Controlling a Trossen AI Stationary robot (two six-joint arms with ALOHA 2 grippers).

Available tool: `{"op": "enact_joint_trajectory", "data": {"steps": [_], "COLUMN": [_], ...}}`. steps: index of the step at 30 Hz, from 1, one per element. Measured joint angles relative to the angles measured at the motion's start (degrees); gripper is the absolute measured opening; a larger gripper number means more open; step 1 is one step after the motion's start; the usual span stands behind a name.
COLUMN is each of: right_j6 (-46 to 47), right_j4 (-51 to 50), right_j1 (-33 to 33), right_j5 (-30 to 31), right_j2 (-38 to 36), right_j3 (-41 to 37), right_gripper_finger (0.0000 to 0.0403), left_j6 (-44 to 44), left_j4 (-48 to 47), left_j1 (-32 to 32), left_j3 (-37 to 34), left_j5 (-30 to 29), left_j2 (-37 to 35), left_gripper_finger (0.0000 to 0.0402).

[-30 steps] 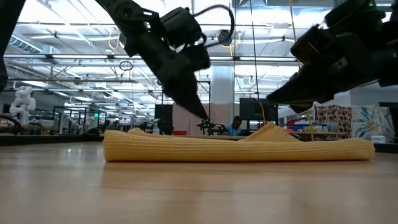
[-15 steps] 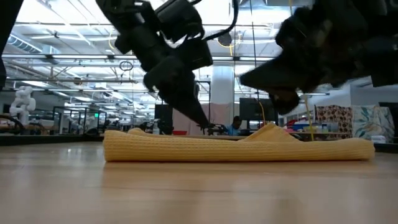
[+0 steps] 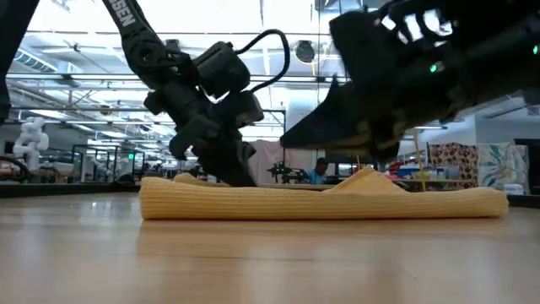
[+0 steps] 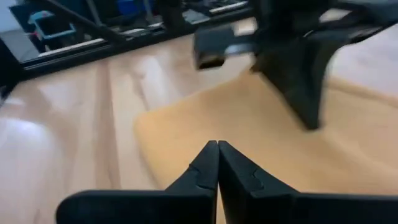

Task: Roll towel
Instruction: Fold the yellow towel

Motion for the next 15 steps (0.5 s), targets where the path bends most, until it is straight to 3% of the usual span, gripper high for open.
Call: {"op": "enact_joint_trajectory", "data": {"steps": [9, 15], "right_j6": [5.21, 6.93], "right_j4": [0.81, 2.56], "right_j1": [-1.4, -0.84], "right_j5": [0.9, 1.45], "right_j2": [9.87, 11.89], "right_j3": [2.2, 2.27], "right_gripper_finger": [0.0, 0.0], "left_j6": [3.71, 5.46], "left_j4": [2.81, 1.17], "left_j1": [0.92, 4.42], "left_j3": [0.13, -0.11], "left_j5": [1.27, -0.51], "left_j2": [-2.31, 0.45], "left_gripper_finger": [0.0006, 0.0006]}}
